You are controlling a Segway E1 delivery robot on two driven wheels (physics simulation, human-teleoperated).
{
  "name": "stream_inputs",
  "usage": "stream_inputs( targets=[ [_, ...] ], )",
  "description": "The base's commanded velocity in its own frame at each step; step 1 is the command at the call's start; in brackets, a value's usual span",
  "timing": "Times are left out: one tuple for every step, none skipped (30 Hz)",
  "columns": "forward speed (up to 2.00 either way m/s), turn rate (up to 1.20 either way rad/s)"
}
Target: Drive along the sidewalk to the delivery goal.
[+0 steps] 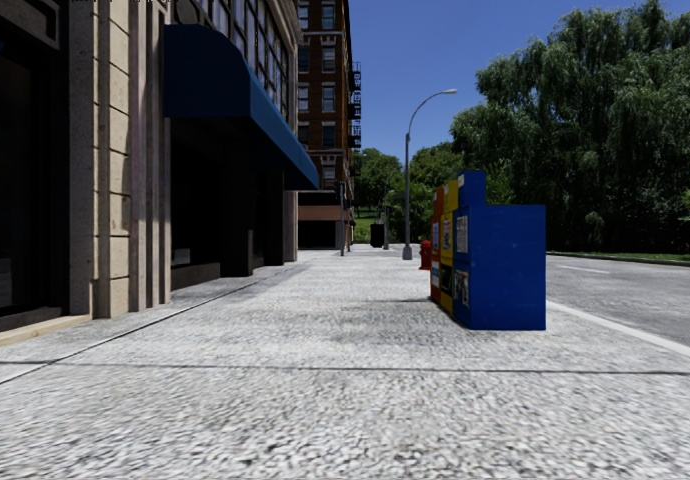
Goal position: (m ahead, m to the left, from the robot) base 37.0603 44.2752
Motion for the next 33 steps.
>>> stream_inputs(
  targets=[
    [2.0,0.0],
    [2.0,0.0],
    [2.0,0.0],
    [2.0,0.0],
    [2.0,0.0],
    [2.0,0.0],
    [2.0,0.0],
    [2.0,0.0],
    [2.0,0.0],
    [2.0,0.0],
    [2.0,0.0],
    [2.0,0.0],
    [2.0,0.0],
    [2.0,0.0],
    [2.0,0.0],
    [2.0,0.0],
    [2.0,0.0],
    [2.0,0.0],
    [2.0,0.0],
    [2.0,0.0],
    [2.0,0.0],
    [2.0,0.0],
    [2.0,0.0],
    [2.0,0.0],
    [2.0,0.0],
    [2.0,0.0],
    [2.0,0.0],
    [2.0,0.0],
    [2.0,0.0],
    [2.0,0.0],
    [2.0,0.0],
    [2.0,0.0],
    [2.0,0.0]
  ],
)
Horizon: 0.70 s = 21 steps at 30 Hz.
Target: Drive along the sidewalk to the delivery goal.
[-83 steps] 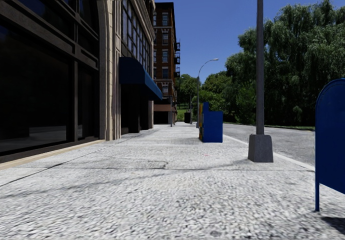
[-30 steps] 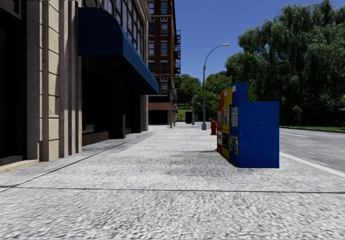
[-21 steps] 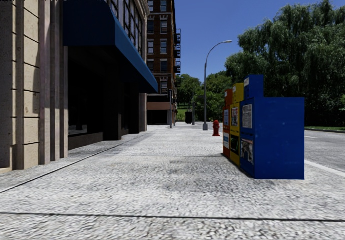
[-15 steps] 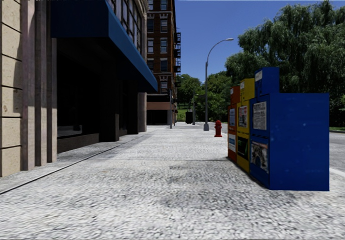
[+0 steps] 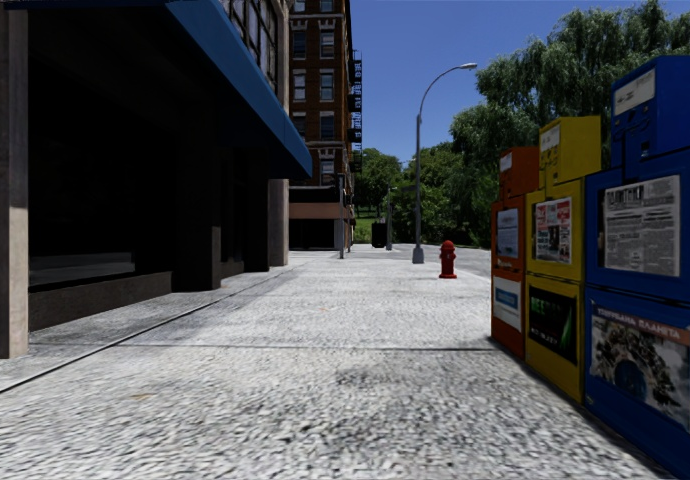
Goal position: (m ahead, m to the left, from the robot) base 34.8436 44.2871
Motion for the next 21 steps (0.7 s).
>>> stream_inputs(
  targets=[
    [2.0,0.0],
    [2.0,0.0],
    [2.0,0.0],
    [2.0,0.0],
    [2.0,0.0],
    [2.0,0.0],
    [2.0,0.0],
    [2.0,0.0],
    [2.0,0.0],
    [2.0,0.0],
    [2.0,0.0],
    [2.0,0.0],
    [2.0,0.0],
    [2.0,0.0],
    [2.0,0.0],
    [2.0,0.0],
    [2.0,0.0],
    [2.0,0.0],
    [2.0,0.0],
    [2.0,0.0],
    [2.0,0.0]
  ],
)
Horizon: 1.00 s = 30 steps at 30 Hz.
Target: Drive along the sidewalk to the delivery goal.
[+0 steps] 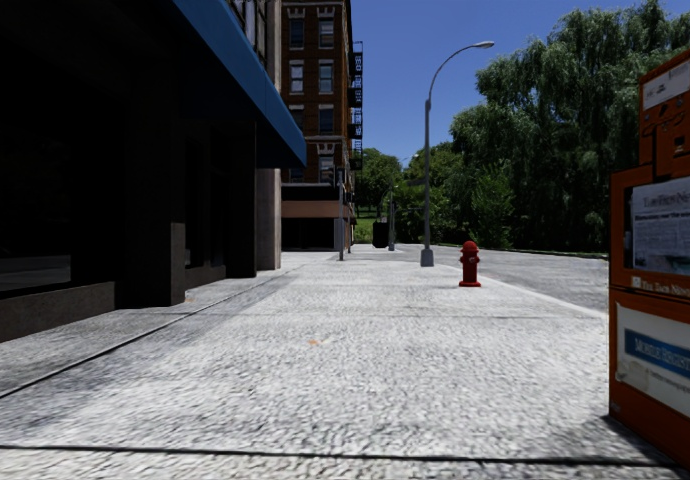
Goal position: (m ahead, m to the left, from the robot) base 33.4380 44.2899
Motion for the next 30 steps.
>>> stream_inputs(
  targets=[
    [2.0,0.0],
    [2.0,0.0],
    [2.0,0.0],
    [2.0,0.0],
    [2.0,0.0],
    [2.0,0.0],
    [2.0,0.0],
    [2.0,0.0],
    [2.0,0.0],
    [2.0,0.0],
    [2.0,0.0],
    [2.0,0.0],
    [2.0,0.0],
    [2.0,0.0],
    [2.0,0.0],
    [2.0,0.0],
    [2.0,0.0],
    [2.0,0.0],
    [2.0,0.0],
    [2.0,0.0],
    [2.0,0.0],
    [2.0,0.0],
    [2.0,0.0],
    [2.0,0.0],
    [2.0,0.0],
    [2.0,0.0],
    [2.0,0.0],
    [2.0,0.0],
    [2.0,0.0],
    [2.0,0.0]
  ],
)
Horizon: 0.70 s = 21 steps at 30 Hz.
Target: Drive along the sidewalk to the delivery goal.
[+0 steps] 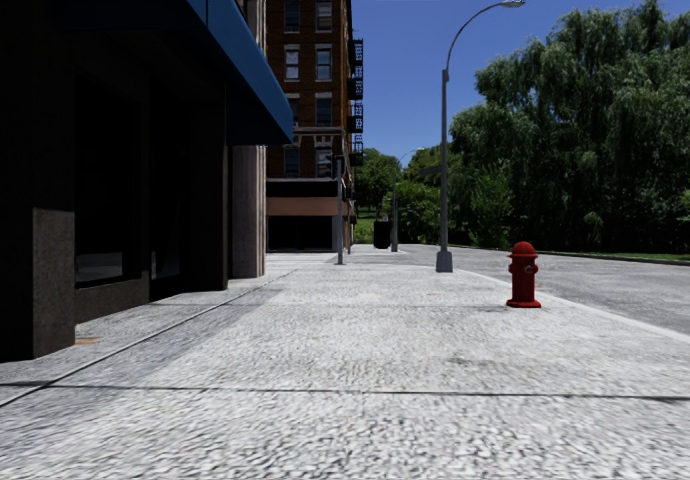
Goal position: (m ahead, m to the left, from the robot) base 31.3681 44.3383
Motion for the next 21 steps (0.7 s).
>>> stream_inputs(
  targets=[
    [2.0,0.0],
    [2.0,0.0],
    [2.0,0.0],
    [2.0,0.0],
    [2.0,0.0],
    [2.0,0.0],
    [2.0,0.0],
    [2.0,0.0],
    [2.0,0.0],
    [2.0,0.0],
    [2.0,0.0],
    [2.0,0.0],
    [2.0,0.0],
    [2.0,0.0],
    [2.0,0.0],
    [2.0,0.0],
    [2.0,0.0],
    [2.0,0.0],
    [2.0,0.0],
    [2.0,0.0],
    [2.0,0.0]
  ],
)
